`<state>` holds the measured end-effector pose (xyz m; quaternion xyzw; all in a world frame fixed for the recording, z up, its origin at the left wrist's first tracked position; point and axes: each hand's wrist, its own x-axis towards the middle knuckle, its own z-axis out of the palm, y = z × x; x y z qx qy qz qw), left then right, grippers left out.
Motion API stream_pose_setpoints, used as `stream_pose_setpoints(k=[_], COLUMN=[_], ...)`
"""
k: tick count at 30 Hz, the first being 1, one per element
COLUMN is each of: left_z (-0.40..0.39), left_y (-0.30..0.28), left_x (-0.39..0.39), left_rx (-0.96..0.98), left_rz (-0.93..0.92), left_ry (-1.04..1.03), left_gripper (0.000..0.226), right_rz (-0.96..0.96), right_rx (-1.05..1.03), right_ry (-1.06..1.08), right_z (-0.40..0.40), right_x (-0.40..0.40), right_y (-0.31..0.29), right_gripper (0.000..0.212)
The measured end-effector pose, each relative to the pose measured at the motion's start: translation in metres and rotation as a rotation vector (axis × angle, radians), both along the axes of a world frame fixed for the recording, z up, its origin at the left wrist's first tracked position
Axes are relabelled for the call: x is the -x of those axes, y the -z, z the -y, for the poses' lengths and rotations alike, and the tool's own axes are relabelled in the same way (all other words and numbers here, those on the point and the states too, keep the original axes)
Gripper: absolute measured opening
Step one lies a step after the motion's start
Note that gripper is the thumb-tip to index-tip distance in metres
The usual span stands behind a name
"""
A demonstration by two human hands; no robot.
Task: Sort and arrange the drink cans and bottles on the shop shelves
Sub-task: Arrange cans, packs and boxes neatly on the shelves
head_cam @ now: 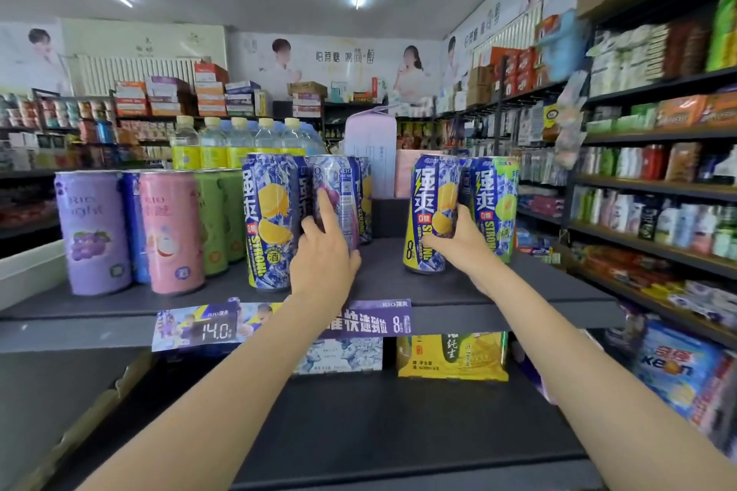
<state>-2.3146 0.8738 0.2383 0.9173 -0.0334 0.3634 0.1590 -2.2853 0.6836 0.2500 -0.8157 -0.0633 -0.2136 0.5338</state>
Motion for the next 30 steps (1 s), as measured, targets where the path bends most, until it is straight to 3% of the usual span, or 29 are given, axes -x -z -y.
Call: stream_pose_setpoints(k=[9, 15, 24, 30], left_z=[-0.005, -0.008, -0.010, -0.011], left_y=[-0.013, -0.014, -0.016, -0.026], left_x=[-0.009, -0.010, -0.017, -0.029], left_rx=[-0.142, -0.072, -0.008, 0.156], left_rz=[-0.051, -0.088, -0.112, -0.263], left_ry=[-0.135, -0.102, -0.013, 0.122], left_gripper=[0.105, 0.109, 0.111, 0.107], right_rz=[0.027, 0.046, 0.018, -0.005], right_rx=[0.077, 0.388, 0.237, 0.292], right_ry=[0.103, 0.274, 0.376, 0.389], right_z=[-0.011, -0.020, -0.008, -0.014], right_x=[-0.004, -0.002, -0.008, -0.009], right_y=[0.005, 0.006, 0.007, 0.007], right_gripper=[0.073, 0.100, 0.084, 0.096])
